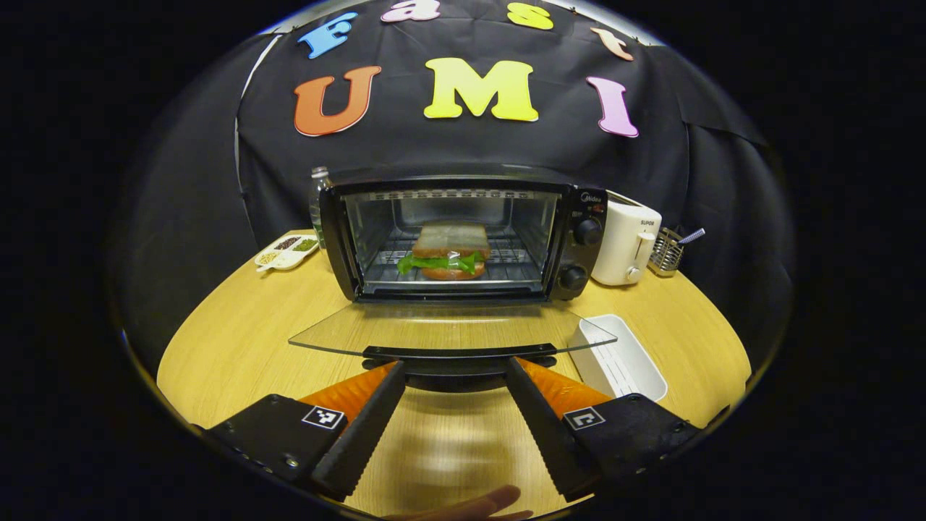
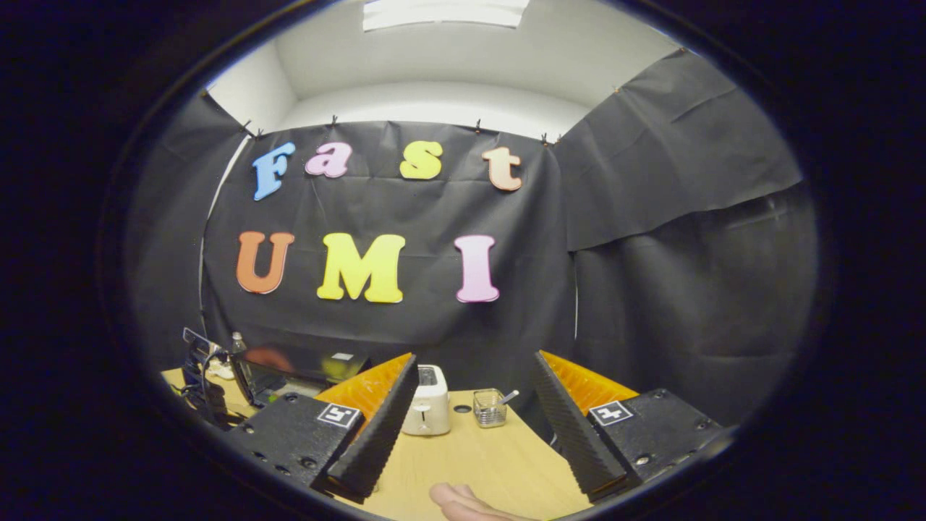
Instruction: Open the electric oven with the left hand, put the food in, and close the electric oven.
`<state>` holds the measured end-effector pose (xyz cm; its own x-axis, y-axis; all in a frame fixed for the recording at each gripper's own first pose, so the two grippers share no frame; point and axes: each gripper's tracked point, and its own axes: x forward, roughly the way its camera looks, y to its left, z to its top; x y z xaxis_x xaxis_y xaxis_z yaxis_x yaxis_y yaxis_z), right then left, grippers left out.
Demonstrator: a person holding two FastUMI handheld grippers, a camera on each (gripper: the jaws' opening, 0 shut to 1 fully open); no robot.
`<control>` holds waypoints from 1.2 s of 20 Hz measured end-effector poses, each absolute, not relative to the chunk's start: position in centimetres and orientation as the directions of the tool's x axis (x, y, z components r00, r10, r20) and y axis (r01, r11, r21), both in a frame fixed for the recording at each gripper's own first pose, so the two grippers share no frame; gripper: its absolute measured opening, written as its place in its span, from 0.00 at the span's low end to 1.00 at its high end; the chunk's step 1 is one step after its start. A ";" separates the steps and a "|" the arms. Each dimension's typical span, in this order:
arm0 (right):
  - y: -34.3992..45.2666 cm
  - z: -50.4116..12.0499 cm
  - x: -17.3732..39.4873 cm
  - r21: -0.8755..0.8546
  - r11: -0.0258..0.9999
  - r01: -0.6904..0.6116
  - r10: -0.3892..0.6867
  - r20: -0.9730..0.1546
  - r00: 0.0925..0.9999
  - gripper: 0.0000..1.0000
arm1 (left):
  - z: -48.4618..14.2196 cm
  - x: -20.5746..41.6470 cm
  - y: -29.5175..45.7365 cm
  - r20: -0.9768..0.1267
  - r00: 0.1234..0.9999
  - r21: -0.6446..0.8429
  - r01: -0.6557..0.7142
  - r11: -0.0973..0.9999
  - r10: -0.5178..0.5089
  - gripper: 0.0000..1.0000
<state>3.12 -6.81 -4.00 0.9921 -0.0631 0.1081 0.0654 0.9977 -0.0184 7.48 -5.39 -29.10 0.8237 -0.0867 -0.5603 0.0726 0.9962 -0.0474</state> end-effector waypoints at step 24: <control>-5.9 -2.7 -0.2 0.007 1.000 0.027 -0.028 0.084 0.996 0.89 | -18.6 17.5 -4.4 -0.334 0.936 -0.044 0.101 0.994 -0.110 0.96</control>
